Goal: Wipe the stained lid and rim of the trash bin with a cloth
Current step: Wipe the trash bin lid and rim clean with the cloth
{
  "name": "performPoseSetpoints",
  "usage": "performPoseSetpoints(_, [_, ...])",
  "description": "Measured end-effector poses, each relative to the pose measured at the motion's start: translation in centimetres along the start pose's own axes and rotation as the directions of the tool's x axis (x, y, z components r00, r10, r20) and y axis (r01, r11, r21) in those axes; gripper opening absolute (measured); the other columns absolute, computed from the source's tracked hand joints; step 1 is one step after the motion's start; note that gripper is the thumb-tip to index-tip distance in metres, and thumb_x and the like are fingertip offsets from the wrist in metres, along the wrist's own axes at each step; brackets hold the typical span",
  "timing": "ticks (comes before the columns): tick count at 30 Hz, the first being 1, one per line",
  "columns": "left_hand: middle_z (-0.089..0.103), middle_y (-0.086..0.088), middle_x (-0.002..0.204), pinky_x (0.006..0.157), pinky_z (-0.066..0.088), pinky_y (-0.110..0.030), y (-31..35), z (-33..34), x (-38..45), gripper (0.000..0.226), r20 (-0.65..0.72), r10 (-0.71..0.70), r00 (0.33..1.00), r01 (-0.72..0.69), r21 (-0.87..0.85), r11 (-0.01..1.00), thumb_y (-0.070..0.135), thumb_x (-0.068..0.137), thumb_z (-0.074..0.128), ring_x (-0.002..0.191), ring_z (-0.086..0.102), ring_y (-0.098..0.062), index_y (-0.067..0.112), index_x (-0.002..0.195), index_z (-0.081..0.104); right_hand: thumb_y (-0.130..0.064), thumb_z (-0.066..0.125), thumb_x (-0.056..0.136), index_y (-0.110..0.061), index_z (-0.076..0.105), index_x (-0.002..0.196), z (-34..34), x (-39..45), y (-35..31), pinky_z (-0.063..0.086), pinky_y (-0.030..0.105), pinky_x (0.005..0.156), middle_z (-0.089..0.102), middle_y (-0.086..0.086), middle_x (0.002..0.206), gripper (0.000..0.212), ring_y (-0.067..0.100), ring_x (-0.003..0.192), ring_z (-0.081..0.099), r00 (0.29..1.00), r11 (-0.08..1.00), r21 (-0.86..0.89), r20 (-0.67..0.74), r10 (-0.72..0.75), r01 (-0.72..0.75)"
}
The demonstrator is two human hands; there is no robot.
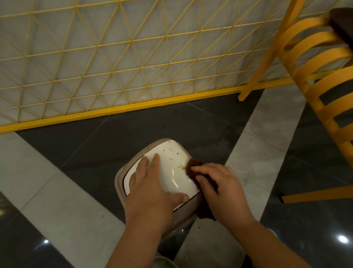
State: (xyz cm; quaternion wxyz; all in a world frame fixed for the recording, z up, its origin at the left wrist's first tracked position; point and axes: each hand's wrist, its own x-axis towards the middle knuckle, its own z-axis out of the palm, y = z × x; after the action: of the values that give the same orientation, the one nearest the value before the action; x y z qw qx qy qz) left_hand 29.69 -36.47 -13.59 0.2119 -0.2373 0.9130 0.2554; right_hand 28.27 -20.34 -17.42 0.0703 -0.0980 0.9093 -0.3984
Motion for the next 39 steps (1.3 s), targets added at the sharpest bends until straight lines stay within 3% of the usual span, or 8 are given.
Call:
performPoseSetpoints(8, [-0.005, 0.012, 0.157, 0.11, 0.031, -0.042, 0.1, -0.4, 0.0, 0.108, 0.003, 0.021, 1.0, -0.021, 0.008, 1.0, 0.046, 0.073, 0.074, 0.144, 0.004, -0.02, 0.036, 0.149, -0.003, -0.023, 0.059, 0.086, -0.032, 0.068, 0.108, 0.6, -1.0, -1.4, 0.031, 0.005, 0.088, 0.063, -0.014, 0.111, 0.025, 0.006, 0.104, 0.048, 0.966, 0.953, -0.159, 0.046, -0.255, 0.259])
performPoseSetpoints(16, [-0.007, 0.012, 0.157, 0.111, 0.03, -0.042, 0.1, -0.8, -0.1, 0.113, 0.031, 0.016, 0.999, -0.018, 0.052, 0.998, 0.049, 0.072, 0.074, 0.145, 0.003, -0.021, 0.035, 0.148, -0.008, -0.023, 0.052, 0.094, -0.035, 0.063, 0.112, 0.9, -0.3, 1.4, 0.038, 0.016, 0.097, 0.061, -0.013, 0.111, 0.024, 0.004, 0.104, 0.052, 0.973, 0.973, -0.021, 0.003, 0.232, -0.232])
performPoseSetpoints(21, [-0.008, 0.013, 0.157, 0.111, 0.028, -0.039, -0.5, -0.9, 0.3, 0.111, 0.044, 0.057, 0.997, -0.056, -0.006, 0.998, 0.045, 0.071, 0.076, 0.145, 0.004, -0.017, 0.036, 0.149, -0.004, -0.018, 0.064, 0.087, -0.031, 0.068, 0.108, 1.2, -1.9, -1.7, 0.033, 0.006, 0.087, 0.064, -0.012, 0.108, 0.025, 0.004, 0.101, 0.05, 0.985, 0.973, -0.156, -0.016, -0.175, 0.17])
performPoseSetpoints(23, [-0.009, 0.013, 0.157, 0.111, 0.028, -0.038, -0.7, -0.9, 0.3, 0.11, 0.051, 0.081, 0.995, -0.081, -0.002, 0.997, 0.044, 0.072, 0.075, 0.145, 0.004, -0.016, 0.036, 0.149, -0.003, -0.019, 0.062, 0.089, -0.031, 0.068, 0.109, 1.6, -0.1, -2.4, 0.03, 0.006, 0.088, 0.064, -0.012, 0.111, 0.025, 0.007, 0.105, 0.05, 0.978, 0.965, -0.159, 0.012, -0.207, 0.206])
performPoseSetpoints(27, [-0.013, 0.015, 0.156, 0.11, 0.03, -0.039, -0.9, -1.1, 0.2, 0.11, 0.074, 0.092, 0.993, -0.095, 0.032, 0.995, 0.043, 0.074, 0.074, 0.144, 0.003, -0.014, 0.036, 0.148, -0.007, -0.023, 0.051, 0.095, -0.036, 0.064, 0.113, 2.1, 2.8, -0.3, 0.034, 0.011, 0.09, 0.059, -0.015, 0.113, 0.026, 0.001, 0.102, 0.051, 0.975, 0.97, 0.102, 0.021, 0.221, -0.222])
performPoseSetpoints(30, [-0.015, 0.015, 0.156, 0.111, 0.029, -0.04, -0.8, -1.4, 0.3, 0.111, 0.097, 0.096, 0.991, -0.101, 0.049, 0.994, 0.042, 0.075, 0.074, 0.145, 0.001, -0.015, 0.036, 0.148, -0.01, -0.021, 0.051, 0.095, -0.033, 0.064, 0.112, 2.3, 0.6, 1.3, 0.043, 0.023, 0.097, 0.063, -0.011, 0.112, 0.024, 0.008, 0.104, 0.057, 0.922, 0.916, 0.103, 0.072, 0.382, -0.387])
performPoseSetpoints(37, [-0.018, 0.017, 0.155, 0.113, 0.027, -0.039, -1.1, -1.4, 0.5, 0.111, 0.115, 0.113, 0.987, -0.116, 0.018, 0.993, 0.036, 0.075, 0.075, 0.145, -0.002, -0.013, 0.036, 0.148, -0.008, -0.018, 0.059, 0.09, -0.034, 0.067, 0.109, 2.0, -2.6, -1.5, 0.031, 0.008, 0.09, 0.058, -0.017, 0.11, 0.025, 0.001, 0.104, 0.047, 0.998, 0.999, -0.052, -0.06, -0.008, 0.005])
performPoseSetpoints(39, [-0.018, 0.017, 0.155, 0.113, 0.028, -0.039, -1.2, -1.4, 0.5, 0.111, 0.113, 0.122, 0.986, -0.124, 0.009, 0.992, 0.037, 0.075, 0.075, 0.145, -0.002, -0.013, 0.037, 0.148, -0.007, -0.021, 0.056, 0.093, -0.033, 0.067, 0.111, 2.1, -0.7, -1.5, 0.032, 0.007, 0.091, 0.059, -0.017, 0.113, 0.024, 0.001, 0.106, 0.047, 0.999, 1.0, -0.029, -0.042, 0.0, -0.002])
